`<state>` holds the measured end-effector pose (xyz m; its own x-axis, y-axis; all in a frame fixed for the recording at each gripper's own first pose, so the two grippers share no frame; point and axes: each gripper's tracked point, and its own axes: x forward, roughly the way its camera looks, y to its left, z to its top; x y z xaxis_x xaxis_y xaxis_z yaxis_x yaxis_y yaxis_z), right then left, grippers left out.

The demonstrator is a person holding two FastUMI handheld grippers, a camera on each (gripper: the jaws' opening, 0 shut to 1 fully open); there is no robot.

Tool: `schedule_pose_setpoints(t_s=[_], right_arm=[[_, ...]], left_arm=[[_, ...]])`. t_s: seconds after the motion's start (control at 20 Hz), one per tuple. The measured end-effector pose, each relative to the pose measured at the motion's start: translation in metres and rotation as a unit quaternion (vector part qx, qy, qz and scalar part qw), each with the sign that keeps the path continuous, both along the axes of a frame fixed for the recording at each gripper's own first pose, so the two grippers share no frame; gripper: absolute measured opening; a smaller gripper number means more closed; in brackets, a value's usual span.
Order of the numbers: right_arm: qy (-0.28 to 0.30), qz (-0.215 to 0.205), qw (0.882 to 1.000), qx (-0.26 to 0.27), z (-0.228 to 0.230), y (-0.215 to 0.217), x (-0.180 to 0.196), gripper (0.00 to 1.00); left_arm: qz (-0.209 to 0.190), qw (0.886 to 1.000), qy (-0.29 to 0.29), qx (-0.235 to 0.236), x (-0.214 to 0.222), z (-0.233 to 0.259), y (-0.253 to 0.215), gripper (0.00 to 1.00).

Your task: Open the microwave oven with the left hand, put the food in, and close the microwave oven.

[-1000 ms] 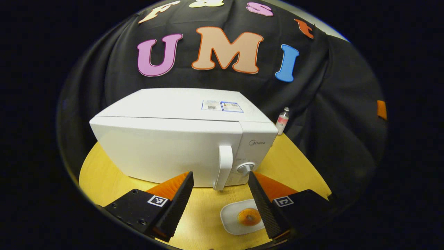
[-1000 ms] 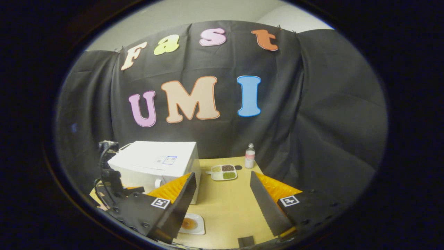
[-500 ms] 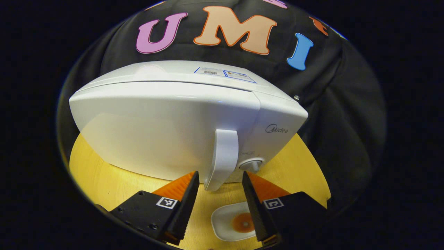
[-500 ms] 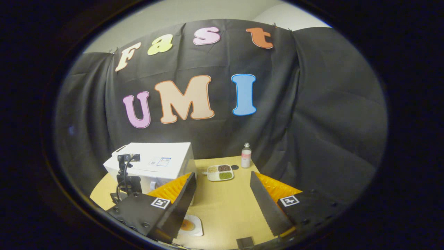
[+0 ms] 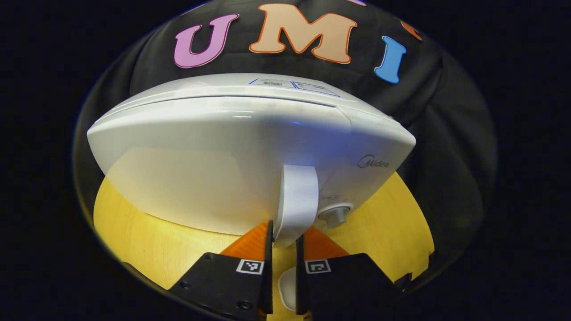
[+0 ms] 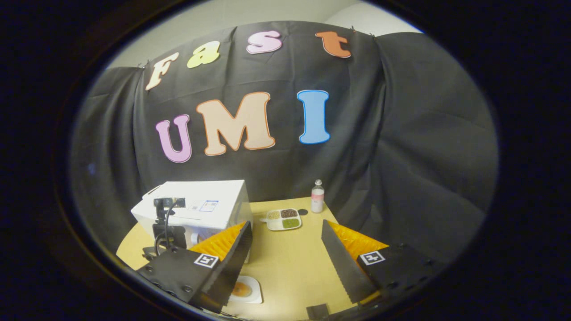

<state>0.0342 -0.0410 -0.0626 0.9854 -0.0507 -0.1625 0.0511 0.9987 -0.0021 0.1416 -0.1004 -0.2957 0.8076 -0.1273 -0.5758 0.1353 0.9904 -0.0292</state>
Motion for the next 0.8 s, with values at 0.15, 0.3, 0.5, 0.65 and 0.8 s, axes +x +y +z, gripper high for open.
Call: schedule_pose_setpoints(t_s=[0.15,0.3,0.5,0.65,0.8], right_arm=[[0.010,0.002,1.000,0.003,-0.009,0.001,0.000,0.92],[0.016,0.005,1.000,0.005,-0.015,0.003,-0.002,0.92],[0.023,0.014,1.000,0.001,-0.022,0.008,-0.001,0.92],[0.032,0.022,0.999,0.003,-0.031,0.016,0.002,0.92],[0.043,0.035,0.998,0.003,-0.038,0.024,0.005,0.92]], left_arm=[[-0.008,1.000,-0.010,0.022,0.000,0.001,0.000,0.13],[-0.009,0.999,-0.017,0.026,-0.001,0.002,0.001,0.06],[0.012,0.999,-0.032,0.019,-0.001,0.003,0.002,0.04],[0.029,0.998,-0.046,0.016,-0.001,0.004,0.003,0.02],[0.036,0.998,-0.048,0.013,0.000,0.004,0.003,0.01]])
